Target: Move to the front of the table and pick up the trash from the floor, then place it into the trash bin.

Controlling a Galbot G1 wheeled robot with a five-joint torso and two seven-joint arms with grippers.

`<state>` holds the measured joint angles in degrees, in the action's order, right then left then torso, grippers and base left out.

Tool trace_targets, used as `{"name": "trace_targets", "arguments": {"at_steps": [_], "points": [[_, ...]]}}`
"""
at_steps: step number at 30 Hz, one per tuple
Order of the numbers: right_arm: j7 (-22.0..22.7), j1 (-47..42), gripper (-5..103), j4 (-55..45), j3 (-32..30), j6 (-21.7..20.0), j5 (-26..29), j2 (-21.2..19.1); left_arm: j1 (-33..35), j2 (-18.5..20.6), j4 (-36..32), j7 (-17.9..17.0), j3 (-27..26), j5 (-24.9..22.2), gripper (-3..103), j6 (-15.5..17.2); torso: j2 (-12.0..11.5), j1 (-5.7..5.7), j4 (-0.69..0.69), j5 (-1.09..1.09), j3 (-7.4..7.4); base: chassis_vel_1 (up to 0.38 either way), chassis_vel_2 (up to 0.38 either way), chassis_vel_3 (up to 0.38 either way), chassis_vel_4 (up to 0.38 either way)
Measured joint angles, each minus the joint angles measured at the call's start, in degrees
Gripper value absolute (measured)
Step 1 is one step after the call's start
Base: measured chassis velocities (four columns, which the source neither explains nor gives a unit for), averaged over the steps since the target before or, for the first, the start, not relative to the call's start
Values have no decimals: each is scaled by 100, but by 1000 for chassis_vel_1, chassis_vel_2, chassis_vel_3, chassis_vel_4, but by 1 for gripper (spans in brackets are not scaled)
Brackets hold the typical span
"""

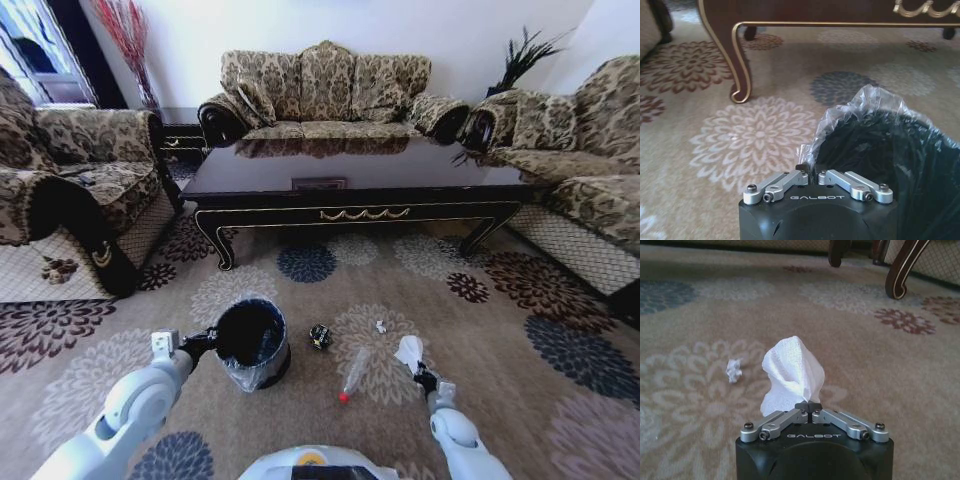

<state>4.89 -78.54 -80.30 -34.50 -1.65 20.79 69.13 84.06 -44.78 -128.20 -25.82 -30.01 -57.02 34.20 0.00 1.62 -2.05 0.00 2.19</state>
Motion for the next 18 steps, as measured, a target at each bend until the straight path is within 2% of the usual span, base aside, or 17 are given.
{"name": "trace_targets", "arguments": {"at_steps": [1,2,5,6,9,12,13,16,18], "points": [[11,-51,0,-152,-8,-2,22,-59,-78,83,-3,-10,89,-48,4,-1,0,0,-2,0,0,0,0,0,0],[26,-133,0,-385,-34,-3,66,-157,-218,173,-4,-41,268,-131,4,-11,0,0,2,1,0,0,0,0,0],[36,-221,0,-596,-76,-13,134,-240,-388,228,26,-61,463,-196,4,-12,0,0,1,1,0,0,0,0,0],[56,-340,0,-900,-147,-38,240,-345,-658,273,115,-64,747,-231,4,-28,0,0,0,-1,0,0,0,0,0],[78,-487,0,-1313,-227,-97,388,-467,-1036,280,206,-67,1071,-335,4,-47,0,0,0,-1,0,0,0,0,0],[130,-703,0,-2050,-321,-217,573,-605,-1701,268,360,-185,1682,-561,4,-58,0,0,-1,1,0,0,0,0,0],[130,-703,0,-2050,-321,-217,573,-605,-1701,268,360,-185,1682,-561,4,-58,0,0,-1,1,0,0,0,0,0],[236,-857,0,-2809,-334,-395,689,-631,-2277,201,552,-296,2297,-744,4,-50,0,1,0,0,0,0,0,0,0],[257,-873,0,-2929,-328,-430,703,-633,-2369,188,578,-317,2393,-776,4,-46,0,1,1,0,0,0,0,0,0]]}}
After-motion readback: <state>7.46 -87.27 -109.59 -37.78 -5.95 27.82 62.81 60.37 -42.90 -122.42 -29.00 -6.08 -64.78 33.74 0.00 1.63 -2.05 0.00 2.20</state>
